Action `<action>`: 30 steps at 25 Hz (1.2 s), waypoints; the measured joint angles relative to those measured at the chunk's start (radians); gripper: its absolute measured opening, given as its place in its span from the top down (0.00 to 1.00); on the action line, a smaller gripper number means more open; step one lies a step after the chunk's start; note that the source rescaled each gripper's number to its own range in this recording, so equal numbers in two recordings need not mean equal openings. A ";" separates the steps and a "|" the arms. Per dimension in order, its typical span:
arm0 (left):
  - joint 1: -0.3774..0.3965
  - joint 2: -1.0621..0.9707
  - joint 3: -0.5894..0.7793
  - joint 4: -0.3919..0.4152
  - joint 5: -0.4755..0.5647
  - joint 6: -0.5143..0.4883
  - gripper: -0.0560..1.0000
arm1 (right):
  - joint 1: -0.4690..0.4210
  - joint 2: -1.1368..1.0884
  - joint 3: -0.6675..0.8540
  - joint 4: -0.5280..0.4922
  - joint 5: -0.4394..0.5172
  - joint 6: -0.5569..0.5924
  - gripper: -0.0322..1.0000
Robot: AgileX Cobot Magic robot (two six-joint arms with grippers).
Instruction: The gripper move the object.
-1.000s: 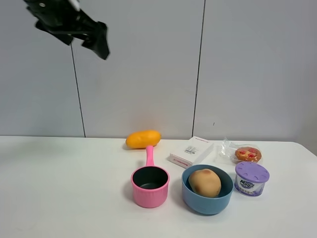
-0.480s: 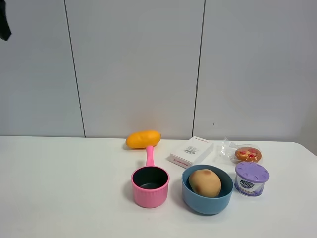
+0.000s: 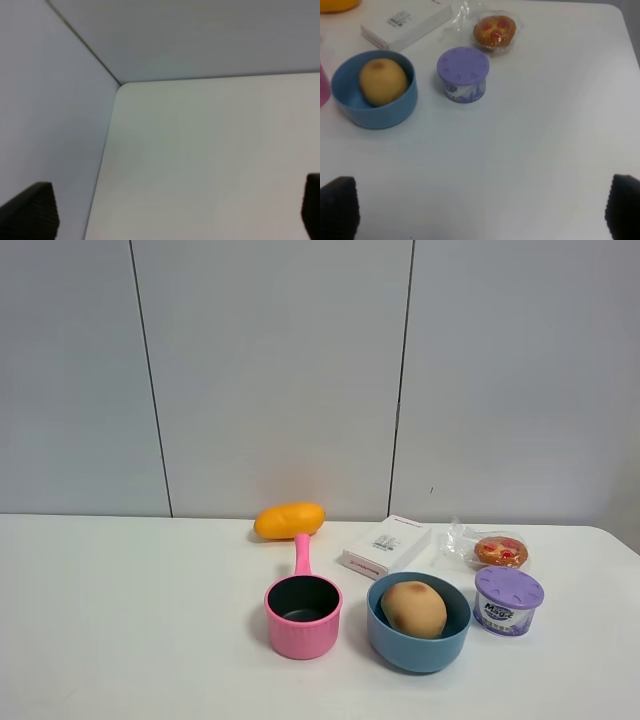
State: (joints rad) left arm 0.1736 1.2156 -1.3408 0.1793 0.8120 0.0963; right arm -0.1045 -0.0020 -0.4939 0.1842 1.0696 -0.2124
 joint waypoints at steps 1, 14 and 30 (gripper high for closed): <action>0.006 -0.025 0.027 -0.003 0.000 0.000 0.01 | 0.000 0.000 0.000 0.000 0.000 0.000 0.00; 0.015 -0.530 0.447 -0.052 0.011 -0.023 0.01 | 0.000 0.000 0.000 0.000 0.000 0.000 0.00; 0.015 -1.069 0.783 -0.133 0.121 -0.130 0.01 | 0.000 0.000 0.000 0.000 0.000 0.000 0.00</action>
State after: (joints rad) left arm 0.1887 0.1462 -0.5577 0.0461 0.9330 -0.0341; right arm -0.1045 -0.0020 -0.4939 0.1842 1.0696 -0.2124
